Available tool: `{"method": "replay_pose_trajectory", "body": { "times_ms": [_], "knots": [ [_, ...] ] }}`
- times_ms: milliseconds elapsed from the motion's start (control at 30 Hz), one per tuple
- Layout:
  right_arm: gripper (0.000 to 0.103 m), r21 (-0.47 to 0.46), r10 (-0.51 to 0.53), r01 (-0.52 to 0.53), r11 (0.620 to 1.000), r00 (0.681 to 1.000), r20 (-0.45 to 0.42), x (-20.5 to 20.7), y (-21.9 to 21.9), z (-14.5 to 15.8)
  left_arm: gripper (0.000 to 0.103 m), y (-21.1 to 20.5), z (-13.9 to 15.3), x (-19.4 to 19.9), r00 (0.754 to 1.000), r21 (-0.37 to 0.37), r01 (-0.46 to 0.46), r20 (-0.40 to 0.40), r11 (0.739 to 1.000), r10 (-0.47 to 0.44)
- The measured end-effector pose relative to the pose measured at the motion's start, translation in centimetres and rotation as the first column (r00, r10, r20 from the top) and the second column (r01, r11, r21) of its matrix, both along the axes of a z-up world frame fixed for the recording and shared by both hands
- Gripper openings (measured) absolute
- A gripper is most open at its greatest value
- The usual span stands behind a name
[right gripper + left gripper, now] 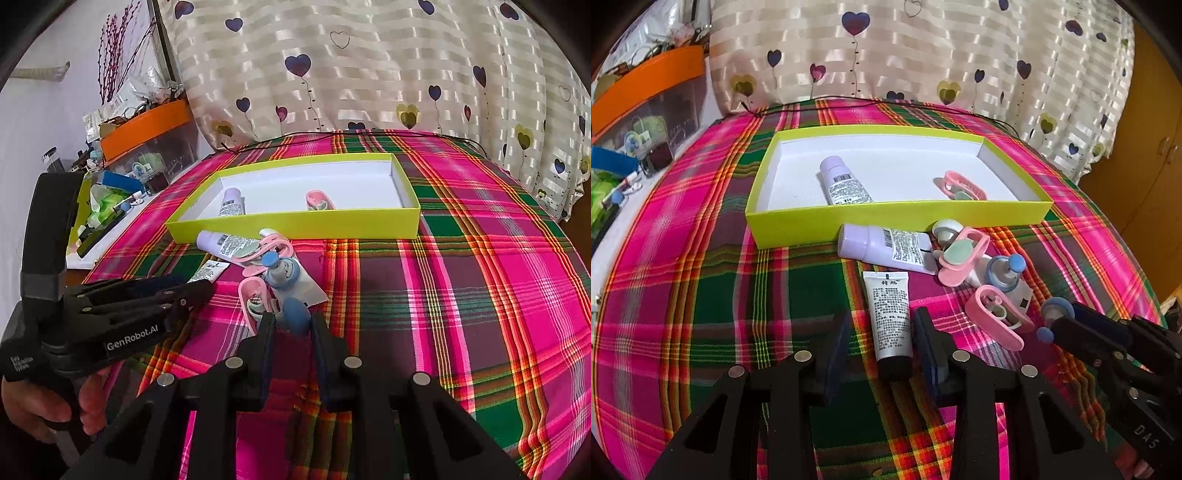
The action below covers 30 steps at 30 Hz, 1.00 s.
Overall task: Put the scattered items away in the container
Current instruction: 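Close the left tool on the white tube while the right tool grasps the blue-capped item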
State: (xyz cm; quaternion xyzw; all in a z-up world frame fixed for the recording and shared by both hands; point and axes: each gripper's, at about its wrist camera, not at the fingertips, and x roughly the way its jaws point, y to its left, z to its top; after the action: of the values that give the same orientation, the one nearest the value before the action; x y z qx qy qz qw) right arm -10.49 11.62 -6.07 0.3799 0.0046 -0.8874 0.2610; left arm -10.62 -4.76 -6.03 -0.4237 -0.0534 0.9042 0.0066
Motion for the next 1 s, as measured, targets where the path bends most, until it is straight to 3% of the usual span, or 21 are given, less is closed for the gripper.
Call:
{"method": "replay_pose_trajectory", "body": {
  "times_ms": [167, 500, 567, 1000],
  "knots": [
    [0.02, 0.0, 0.001, -0.001, 1.0, 1.0, 0.004, -0.1, -0.1, -0.1, 0.03, -0.1, 0.0, 0.0, 1.0, -0.008, -0.013, -0.005, 1.0, 0.013],
    [0.02, 0.004, -0.004, 0.004, 1.0, 1.0, 0.003, 0.3, -0.6, 0.1, 0.029, 0.1, 0.0, -0.1, 1.0, -0.024, -0.018, -0.002, 1.0, 0.018],
    [0.02, 0.004, -0.005, 0.005, 1.0, 1.0, 0.002, 0.4, -0.5, 0.1, 0.022, 0.2, 0.0, 0.0, 1.0, -0.033, -0.014, -0.002, 0.999, 0.014],
    [0.02, 0.006, -0.004, 0.004, 1.0, 1.0, -0.007, 0.8, -0.5, 0.5, 0.022, 0.6, 0.0, 1.0, 1.0, -0.041, -0.003, -0.007, 0.999, 0.002]
  ]
}}
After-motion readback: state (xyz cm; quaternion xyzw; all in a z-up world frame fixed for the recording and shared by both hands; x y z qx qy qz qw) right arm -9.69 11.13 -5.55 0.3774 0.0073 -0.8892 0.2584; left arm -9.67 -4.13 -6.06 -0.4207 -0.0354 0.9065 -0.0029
